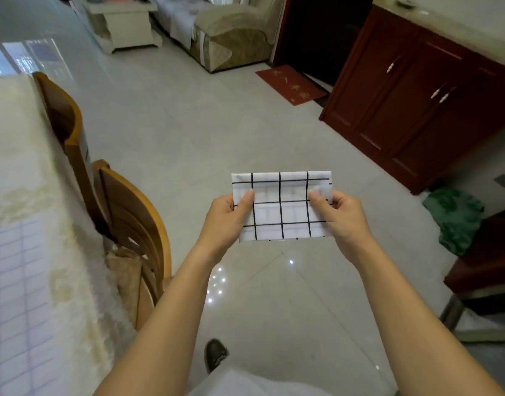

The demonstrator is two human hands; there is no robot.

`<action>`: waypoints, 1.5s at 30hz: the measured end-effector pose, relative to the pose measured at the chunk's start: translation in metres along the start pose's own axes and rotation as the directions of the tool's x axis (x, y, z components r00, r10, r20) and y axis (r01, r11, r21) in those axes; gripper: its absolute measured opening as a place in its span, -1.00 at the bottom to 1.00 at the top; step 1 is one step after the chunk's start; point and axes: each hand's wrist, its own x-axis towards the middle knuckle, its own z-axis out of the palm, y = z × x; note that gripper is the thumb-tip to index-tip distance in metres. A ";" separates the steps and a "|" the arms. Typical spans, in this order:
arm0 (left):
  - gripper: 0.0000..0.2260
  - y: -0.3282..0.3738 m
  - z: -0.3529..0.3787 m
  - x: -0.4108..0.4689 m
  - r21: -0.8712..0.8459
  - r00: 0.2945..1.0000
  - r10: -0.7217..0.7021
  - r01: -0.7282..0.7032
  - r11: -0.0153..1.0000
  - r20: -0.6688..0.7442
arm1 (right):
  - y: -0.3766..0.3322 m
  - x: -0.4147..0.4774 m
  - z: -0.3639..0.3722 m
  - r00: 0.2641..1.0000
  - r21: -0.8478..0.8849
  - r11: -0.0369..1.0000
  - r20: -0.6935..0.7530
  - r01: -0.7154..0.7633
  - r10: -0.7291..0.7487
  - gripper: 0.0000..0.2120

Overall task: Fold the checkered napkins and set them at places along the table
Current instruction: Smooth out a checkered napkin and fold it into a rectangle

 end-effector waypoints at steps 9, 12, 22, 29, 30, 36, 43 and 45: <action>-0.71 0.026 -0.005 0.108 0.007 0.994 -0.009 0.010 1.000 -0.107 | -0.007 0.132 0.034 0.981 0.189 0.972 0.162 -0.138 0.108 -0.76; -0.75 0.035 -0.016 0.144 0.035 0.981 0.007 -0.001 0.999 -0.193 | -0.009 0.189 0.062 0.976 0.101 0.992 0.211 -0.076 0.054 -0.80; -0.74 0.077 -0.046 0.238 0.092 0.783 0.089 -0.041 0.995 -0.615 | -0.062 0.361 0.150 0.822 0.058 0.998 0.566 0.040 -0.066 -0.79; -0.75 0.085 -0.076 0.277 0.055 0.574 0.076 -0.053 0.997 -0.816 | -0.086 0.413 0.227 0.695 0.024 0.992 0.711 0.123 -0.104 -0.72; -0.76 0.083 -0.084 0.283 0.049 0.539 0.072 -0.057 0.997 -0.839 | -0.089 0.418 0.241 0.671 0.019 0.990 0.734 0.142 -0.110 -0.73; -0.74 0.080 -0.154 0.354 0.036 0.461 0.077 -0.097 0.995 -0.884 | -0.120 0.480 0.322 0.634 -0.005 0.975 0.760 0.223 -0.141 -0.77; -0.73 0.123 -0.249 0.472 0.078 0.547 0.107 -0.076 0.994 -0.831 | -0.170 0.575 0.405 0.716 -0.014 0.971 0.678 0.237 -0.165 -0.78; -0.73 0.140 -0.273 0.495 0.052 0.562 0.092 -0.087 0.995 -0.822 | -0.178 0.594 0.432 0.727 0.001 0.972 0.663 0.236 -0.177 -0.73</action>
